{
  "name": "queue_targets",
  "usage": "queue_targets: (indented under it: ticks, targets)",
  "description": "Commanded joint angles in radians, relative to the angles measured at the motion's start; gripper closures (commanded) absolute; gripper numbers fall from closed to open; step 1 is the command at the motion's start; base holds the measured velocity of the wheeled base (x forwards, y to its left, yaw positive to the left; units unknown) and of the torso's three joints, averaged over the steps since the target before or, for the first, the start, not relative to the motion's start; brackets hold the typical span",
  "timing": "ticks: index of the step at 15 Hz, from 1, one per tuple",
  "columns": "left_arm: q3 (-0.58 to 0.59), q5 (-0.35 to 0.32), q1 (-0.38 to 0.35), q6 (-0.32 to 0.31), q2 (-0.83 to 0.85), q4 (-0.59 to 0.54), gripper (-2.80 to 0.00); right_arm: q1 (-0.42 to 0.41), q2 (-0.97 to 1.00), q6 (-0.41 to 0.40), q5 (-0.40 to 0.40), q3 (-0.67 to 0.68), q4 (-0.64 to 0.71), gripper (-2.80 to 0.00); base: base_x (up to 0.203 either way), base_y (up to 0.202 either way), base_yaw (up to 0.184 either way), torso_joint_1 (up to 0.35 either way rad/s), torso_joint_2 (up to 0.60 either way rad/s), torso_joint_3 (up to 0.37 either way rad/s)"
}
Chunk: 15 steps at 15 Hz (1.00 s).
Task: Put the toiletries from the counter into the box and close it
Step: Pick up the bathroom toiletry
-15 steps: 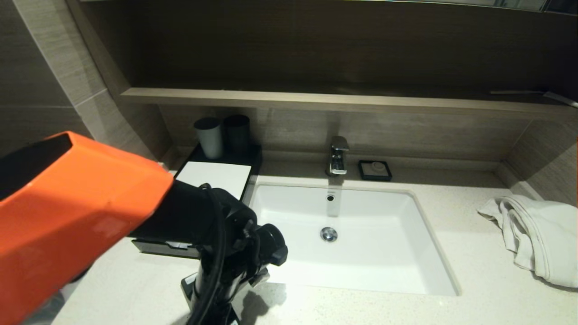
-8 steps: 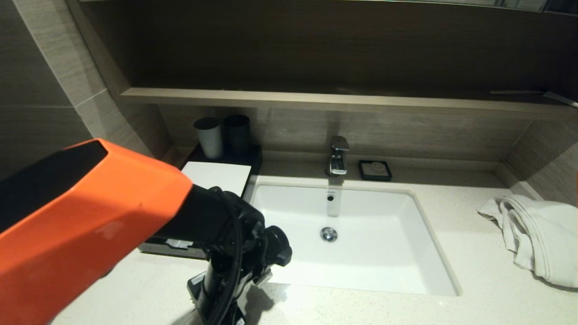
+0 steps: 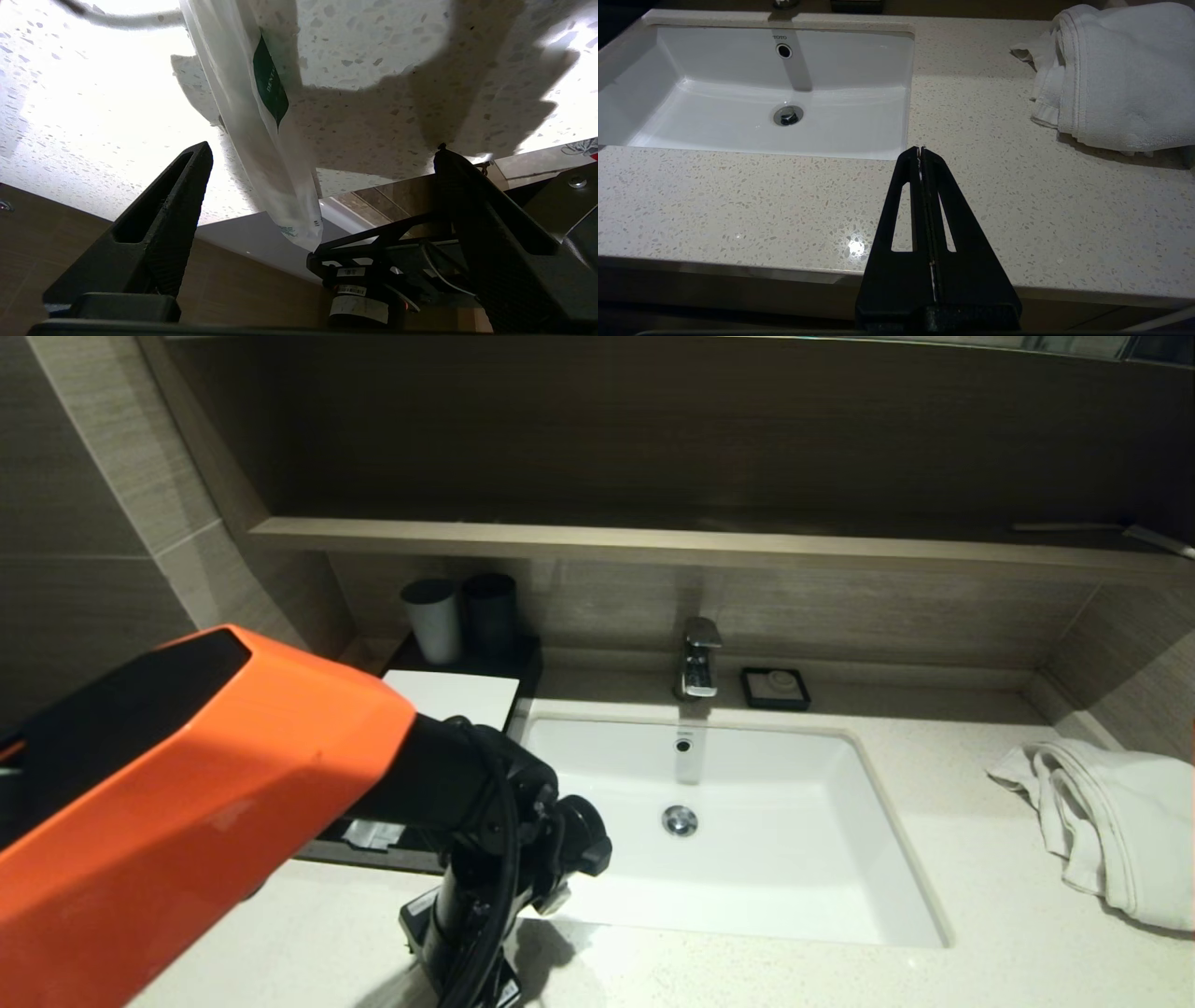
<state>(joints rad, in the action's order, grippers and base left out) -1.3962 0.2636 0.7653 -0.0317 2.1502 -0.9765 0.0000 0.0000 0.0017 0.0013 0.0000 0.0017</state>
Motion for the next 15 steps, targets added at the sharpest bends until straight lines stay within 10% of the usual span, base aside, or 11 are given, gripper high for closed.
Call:
queue_targets:
  ticks: [1,7,8,15]
  targets:
    - [-0.02,0.002,-0.005,-0.001,0.005,-0.017,-2.8,0.0,0.0,0.0,0.0,0.0,0.0,0.0,0.0,0.0,0.0,0.0,0.0,0.0]
    - [-0.046,0.002,-0.017,-0.001,0.019,-0.039,-2.8,0.0,0.0,0.0,0.0,0.0,0.0,0.0,0.0,0.0,0.0,0.0,0.0,0.0]
    - [-0.046,0.002,-0.018,-0.001,0.022,-0.039,0.0,0.0,0.0,0.0,0.002,0.0,0.0,0.0,0.0,0.0,0.0,0.0,0.0,0.0]
    - [-0.052,-0.003,-0.028,0.019,0.041,-0.039,0.0,0.0,0.0,0.0,0.0,0.0,0.0,0.0,0.0,0.0,0.0,0.0,0.0,0.0]
